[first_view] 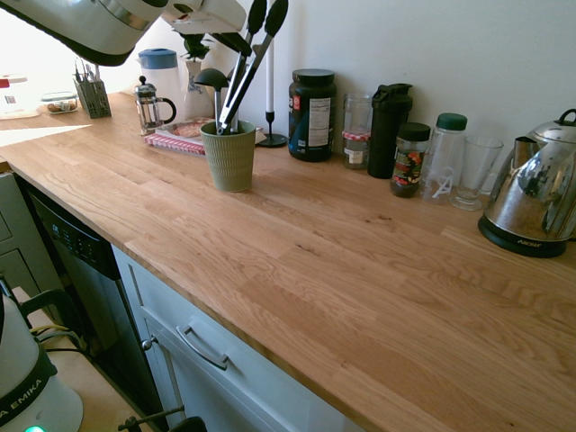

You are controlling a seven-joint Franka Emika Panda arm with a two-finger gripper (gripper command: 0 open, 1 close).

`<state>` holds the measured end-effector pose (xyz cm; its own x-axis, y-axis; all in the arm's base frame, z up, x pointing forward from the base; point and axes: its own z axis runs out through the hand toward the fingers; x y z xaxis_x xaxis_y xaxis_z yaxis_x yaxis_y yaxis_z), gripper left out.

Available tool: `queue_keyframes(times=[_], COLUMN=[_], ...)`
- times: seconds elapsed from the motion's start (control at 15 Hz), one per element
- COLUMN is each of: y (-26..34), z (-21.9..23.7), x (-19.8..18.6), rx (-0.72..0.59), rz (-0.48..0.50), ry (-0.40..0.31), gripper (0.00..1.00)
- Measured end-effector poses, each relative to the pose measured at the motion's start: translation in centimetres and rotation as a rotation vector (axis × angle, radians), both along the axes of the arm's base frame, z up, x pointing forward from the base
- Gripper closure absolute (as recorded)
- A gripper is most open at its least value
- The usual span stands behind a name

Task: Put the tongs back in the holder

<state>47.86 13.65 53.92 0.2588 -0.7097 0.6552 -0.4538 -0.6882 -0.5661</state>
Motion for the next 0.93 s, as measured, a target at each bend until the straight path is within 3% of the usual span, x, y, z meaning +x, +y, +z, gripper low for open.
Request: queue_keyframes(times=[0.93], y=[-0.8], z=[-3.5], x=[4.2], rx=[-0.003], rz=[0.005], ry=[0.034], gripper=[1.00])
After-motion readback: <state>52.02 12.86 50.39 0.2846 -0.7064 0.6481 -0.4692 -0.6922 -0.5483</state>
